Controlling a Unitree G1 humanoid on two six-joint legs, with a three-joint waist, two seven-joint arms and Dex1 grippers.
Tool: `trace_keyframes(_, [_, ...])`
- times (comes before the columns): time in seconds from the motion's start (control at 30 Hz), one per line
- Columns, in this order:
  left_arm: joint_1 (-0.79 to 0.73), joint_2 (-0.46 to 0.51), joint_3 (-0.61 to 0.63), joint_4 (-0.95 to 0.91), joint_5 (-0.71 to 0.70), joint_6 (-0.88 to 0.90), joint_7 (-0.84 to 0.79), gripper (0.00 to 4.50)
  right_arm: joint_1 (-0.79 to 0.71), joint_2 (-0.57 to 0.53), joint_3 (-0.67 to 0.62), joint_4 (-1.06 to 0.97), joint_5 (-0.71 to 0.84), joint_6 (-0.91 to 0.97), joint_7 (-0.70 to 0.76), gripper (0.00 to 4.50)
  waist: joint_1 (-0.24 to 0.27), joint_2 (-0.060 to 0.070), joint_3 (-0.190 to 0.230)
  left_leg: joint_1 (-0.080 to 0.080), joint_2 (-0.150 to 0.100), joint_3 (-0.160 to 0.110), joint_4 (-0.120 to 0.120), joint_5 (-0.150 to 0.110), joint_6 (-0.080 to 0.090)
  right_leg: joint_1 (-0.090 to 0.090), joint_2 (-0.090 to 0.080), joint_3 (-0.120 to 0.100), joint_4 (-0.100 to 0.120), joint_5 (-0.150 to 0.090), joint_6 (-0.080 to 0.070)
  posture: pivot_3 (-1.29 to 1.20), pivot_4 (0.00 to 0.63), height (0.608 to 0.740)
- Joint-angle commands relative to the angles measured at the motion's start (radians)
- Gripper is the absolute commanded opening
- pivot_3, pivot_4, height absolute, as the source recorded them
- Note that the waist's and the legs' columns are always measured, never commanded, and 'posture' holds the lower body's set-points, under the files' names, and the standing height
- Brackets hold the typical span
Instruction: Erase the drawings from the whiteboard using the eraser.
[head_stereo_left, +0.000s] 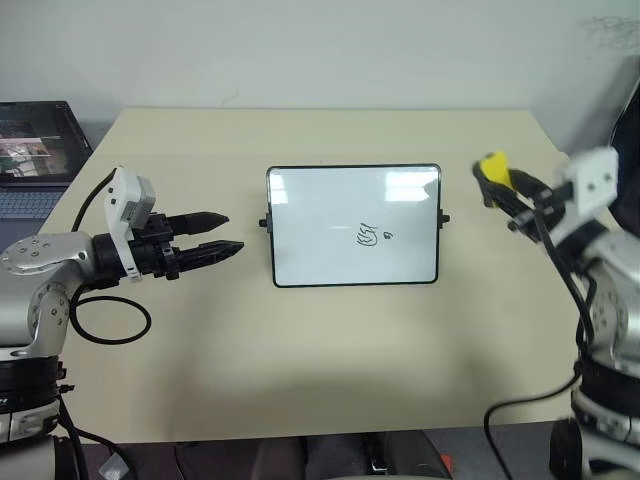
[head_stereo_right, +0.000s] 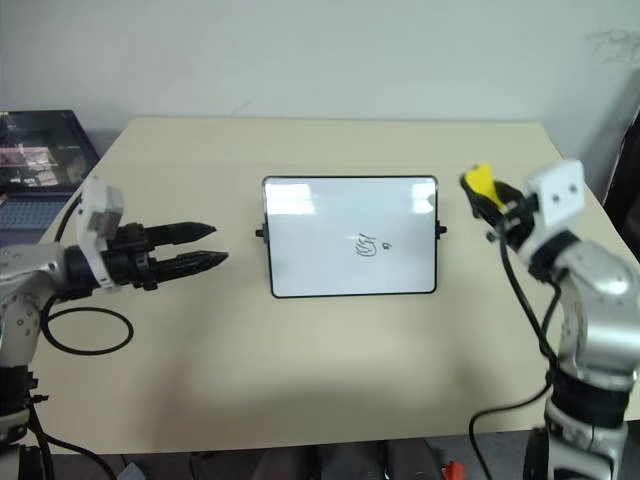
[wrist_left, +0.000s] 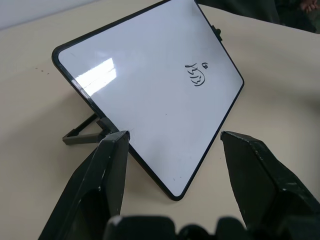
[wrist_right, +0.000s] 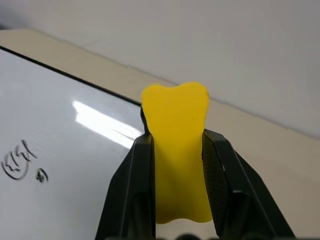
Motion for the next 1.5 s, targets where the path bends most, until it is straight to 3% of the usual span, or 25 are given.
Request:
trace_keyframes(0.03, [-0.032, -0.002, 0.006, 0.0, 0.0, -0.024, -0.007, 3.14, -0.026, 0.02, -0.053, -0.095, 0.038, -0.024, -0.121, 0.96, -0.004, 0.001, 0.001, 0.0, 0.0, 0.001, 0.0, 0.0, 0.0, 0.0, 0.0, 0.001, 0.0, 0.0, 0.0, 0.0, 0.15, 0.74])
trace_keyframes(0.3, [-0.063, -0.011, -0.025, 0.029, 0.013, -0.039, -0.024, 3.14, -0.084, -0.036, 0.033, -0.068, 0.08, -0.022, -0.167, 0.96, 0.0, 0.001, 0.001, 0.004, -0.001, 0.002, 0.0, 0.0, 0.0, 0.002, 0.002, 0.001, 0.0, 0.0, 0.0, 0.0, 0.15, 0.74])
trace_keyframes(0.53, [-0.066, -0.018, -0.033, 0.045, 0.025, -0.049, -0.032, 3.14, -0.153, -0.178, 0.293, -0.029, 0.066, 0.004, -0.059, 0.96, -0.003, 0.001, 0.001, 0.002, -0.001, 0.001, 0.0, 0.0, 0.0, 0.001, 0.002, 0.002, -0.001, 0.0, 0.0, 0.0, 0.15, 0.74])
trace_keyframes(0.67, [-0.075, -0.017, -0.04, 0.048, 0.032, -0.05, -0.035, 3.14, -0.275, -0.183, 0.482, 0.099, 0.015, -0.066, 0.008, 0.96, -0.003, 0.001, 0.001, 0.002, -0.001, 0.001, 0.0, 0.0, 0.0, 0.001, 0.004, 0.001, -0.001, 0.0, 0.0, 0.0, 0.15, 0.74])
trace_keyframes(0.9, [-0.057, -0.013, -0.029, 0.018, 0.018, -0.034, -0.021, 3.14, -0.394, -0.164, 0.688, 0.18, -0.061, -0.172, 0.103, 0.96, 0.001, 0.001, 0.0, -0.002, 0.0, 0.0, 0.0, 0.0, 0.0, -0.001, 0.007, 0.0, -0.002, 0.0, -0.001, 0.0, 0.15, 0.74])
trace_keyframes(1.5, [-0.059, -0.008, -0.025, -0.006, 0.016, -0.014, 0.011, 3.14, -0.542, -0.116, 0.827, 0.561, -0.254, -0.491, 0.201, 0.96, 0.001, 0.0, 0.0, -0.001, 0.0, 0.0, 0.001, 0.0, 0.0, -0.001, 0.007, 0.0, -0.001, 0.002, -0.005, 0.0, 0.15, 0.74])
